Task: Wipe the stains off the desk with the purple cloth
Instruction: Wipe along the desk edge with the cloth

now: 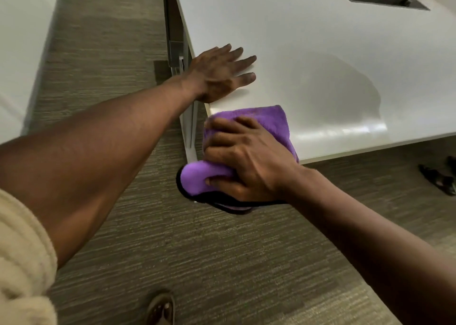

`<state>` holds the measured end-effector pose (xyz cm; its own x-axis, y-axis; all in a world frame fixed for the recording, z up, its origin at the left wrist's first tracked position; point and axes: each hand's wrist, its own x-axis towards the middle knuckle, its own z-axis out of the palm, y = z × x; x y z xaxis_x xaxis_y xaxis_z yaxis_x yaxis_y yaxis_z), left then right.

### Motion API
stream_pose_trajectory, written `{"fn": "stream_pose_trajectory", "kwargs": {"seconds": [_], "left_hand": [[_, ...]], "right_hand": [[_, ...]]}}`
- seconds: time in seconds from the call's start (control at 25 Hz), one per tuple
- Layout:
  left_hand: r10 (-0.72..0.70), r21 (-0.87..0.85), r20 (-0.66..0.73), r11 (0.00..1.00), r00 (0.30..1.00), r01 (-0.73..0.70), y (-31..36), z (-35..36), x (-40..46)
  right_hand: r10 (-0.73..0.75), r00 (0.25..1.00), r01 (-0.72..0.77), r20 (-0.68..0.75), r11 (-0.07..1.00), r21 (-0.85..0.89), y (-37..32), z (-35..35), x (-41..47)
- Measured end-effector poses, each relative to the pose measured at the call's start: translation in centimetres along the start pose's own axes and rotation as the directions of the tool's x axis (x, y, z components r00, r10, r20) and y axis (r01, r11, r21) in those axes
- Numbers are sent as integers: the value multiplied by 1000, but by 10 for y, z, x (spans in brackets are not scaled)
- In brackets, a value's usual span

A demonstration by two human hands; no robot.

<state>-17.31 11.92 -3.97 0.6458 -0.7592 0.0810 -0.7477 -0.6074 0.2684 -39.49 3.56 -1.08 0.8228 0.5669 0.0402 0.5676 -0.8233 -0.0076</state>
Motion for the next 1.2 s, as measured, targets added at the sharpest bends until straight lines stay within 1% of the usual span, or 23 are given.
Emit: {"fn": "stream_pose_trajectory", "kwargs": {"seconds": [0.08,0.16,0.32,0.48,0.56,0.64,0.72,0.76,0.84,0.88,0.92,1.0,1.04,1.12,1.2], "left_hand": [[1,7,-2,1000,1000,-1,-2,0,1],[-11,8,3,1000,1000,11,-2,1,2],[-9,-1,-5,1000,1000,9,1,0,1],[-3,12,20,1000,1000,3,5,-8,-5],[8,13,24,1000,1000,-9,7,-8,-6],[19,10,23,1000,1000,-19,5,-9,-6],[12,14,25,1000,1000,-12,4,-8,-7],[6,17,27,1000,1000,-7,4,-8,-6],[1,14,30,1000,1000,-1,6,-6,-4],[0,12,27,1000,1000,-1,6,-5,-3],[-3,11,22,1000,1000,3,5,-5,-3],[-4,16,21,1000,1000,4,5,-7,-4],[-2,20,24,1000,1000,1,6,-8,-4],[1,32,29,999,1000,-2,8,-10,-6],[8,29,29,1000,1000,-9,8,-11,-7]], "right_hand": [[-81,997,82,12,996,-22,-4,9,-17],[-125,992,126,23,992,-5,3,5,-19],[-69,994,69,89,998,5,18,-9,7],[21,1000,-22,-17,999,-45,-7,8,-9],[3,999,-5,-37,999,-44,-11,15,-24],[-40,999,40,-15,999,-30,-5,14,-32],[-58,998,57,9,998,33,7,8,-30],[-43,999,42,9,995,93,12,3,-27],[12,999,-3,-38,975,223,19,-4,-20],[53,996,-34,-69,969,244,18,-6,-16],[103,990,-81,-92,972,218,13,-4,-11],[196,974,-189,-110,980,68,-8,7,-3],[207,972,-209,-111,978,-3,-18,14,-3],[155,982,-161,-104,986,-51,-25,22,-11],[56,995,-60,-86,997,-43,-14,21,-23]]}}
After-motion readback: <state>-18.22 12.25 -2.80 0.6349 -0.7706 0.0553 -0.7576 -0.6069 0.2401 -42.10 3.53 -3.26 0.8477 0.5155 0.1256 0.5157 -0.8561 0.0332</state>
